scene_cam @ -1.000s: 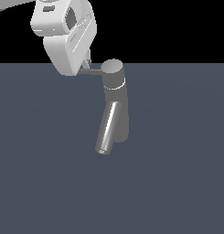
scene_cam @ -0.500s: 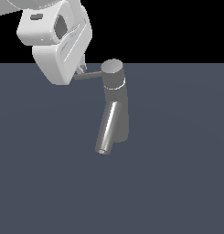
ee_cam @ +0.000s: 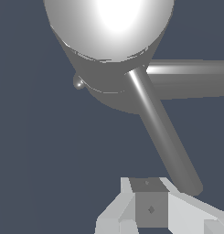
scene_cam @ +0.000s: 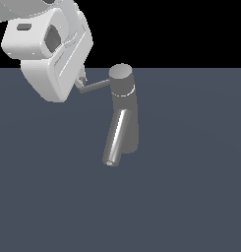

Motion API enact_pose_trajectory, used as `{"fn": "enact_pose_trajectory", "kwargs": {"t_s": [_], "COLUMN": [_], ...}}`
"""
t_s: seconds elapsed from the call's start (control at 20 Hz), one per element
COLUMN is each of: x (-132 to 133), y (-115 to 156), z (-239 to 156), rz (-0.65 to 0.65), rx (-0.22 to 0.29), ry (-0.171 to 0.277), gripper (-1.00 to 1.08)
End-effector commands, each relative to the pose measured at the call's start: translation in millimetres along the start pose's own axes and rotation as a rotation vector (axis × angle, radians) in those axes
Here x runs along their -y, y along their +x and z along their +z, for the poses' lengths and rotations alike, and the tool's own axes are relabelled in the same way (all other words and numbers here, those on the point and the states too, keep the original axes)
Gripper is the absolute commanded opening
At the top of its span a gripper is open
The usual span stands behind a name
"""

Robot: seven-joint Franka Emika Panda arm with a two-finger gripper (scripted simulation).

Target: Turn on the faucet by rotating a designated handle.

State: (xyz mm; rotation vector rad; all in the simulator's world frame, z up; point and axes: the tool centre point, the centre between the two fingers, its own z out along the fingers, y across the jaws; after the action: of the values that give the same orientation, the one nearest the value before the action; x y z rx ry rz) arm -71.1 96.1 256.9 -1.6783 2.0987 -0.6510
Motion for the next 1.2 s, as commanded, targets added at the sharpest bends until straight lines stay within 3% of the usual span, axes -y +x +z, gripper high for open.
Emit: {"fn": "enact_pose_trajectory", "kwargs": {"t_s": [0.0,1.15], "x": [-5,-61], "y": [11,54], "z": [1,1], "rz": [0.009,0.012], "rx": [-0.01,-0.018], "ry": [-0.003,-0.01], "gripper": [-1.0,-1.0]}}
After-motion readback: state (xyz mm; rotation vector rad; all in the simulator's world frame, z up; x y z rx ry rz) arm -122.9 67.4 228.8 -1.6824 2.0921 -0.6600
